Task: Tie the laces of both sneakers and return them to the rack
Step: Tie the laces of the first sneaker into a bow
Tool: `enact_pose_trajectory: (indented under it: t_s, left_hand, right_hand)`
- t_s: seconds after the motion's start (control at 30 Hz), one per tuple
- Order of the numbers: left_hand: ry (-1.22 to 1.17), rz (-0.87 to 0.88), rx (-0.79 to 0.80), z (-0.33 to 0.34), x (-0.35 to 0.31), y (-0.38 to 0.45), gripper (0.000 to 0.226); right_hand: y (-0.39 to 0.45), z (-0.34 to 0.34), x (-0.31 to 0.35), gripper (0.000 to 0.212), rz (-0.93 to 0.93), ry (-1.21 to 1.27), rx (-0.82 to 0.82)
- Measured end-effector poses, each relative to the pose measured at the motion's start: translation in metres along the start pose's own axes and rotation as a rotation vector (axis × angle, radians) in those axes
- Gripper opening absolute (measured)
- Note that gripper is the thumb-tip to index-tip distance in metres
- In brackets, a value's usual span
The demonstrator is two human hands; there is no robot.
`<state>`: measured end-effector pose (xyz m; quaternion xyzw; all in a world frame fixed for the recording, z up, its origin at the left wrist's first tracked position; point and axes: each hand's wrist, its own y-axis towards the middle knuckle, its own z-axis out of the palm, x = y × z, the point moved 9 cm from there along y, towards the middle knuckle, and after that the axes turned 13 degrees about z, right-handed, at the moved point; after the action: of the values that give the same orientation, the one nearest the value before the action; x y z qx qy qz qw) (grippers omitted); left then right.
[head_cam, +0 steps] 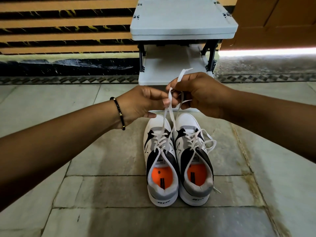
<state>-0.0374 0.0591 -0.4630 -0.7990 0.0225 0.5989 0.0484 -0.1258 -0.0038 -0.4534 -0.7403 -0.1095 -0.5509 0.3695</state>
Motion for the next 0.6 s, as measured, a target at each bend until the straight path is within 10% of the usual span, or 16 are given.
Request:
enact_pose_trajectory:
  t_s: [0.6]
  left_hand:
    - [-0.068, -0.121, -0.133, -0.004, 0.006, -0.001, 0.01]
  right_hand:
    - [-0.013, 0.005, 0.02, 0.013, -0.285, -0.181, -0.049]
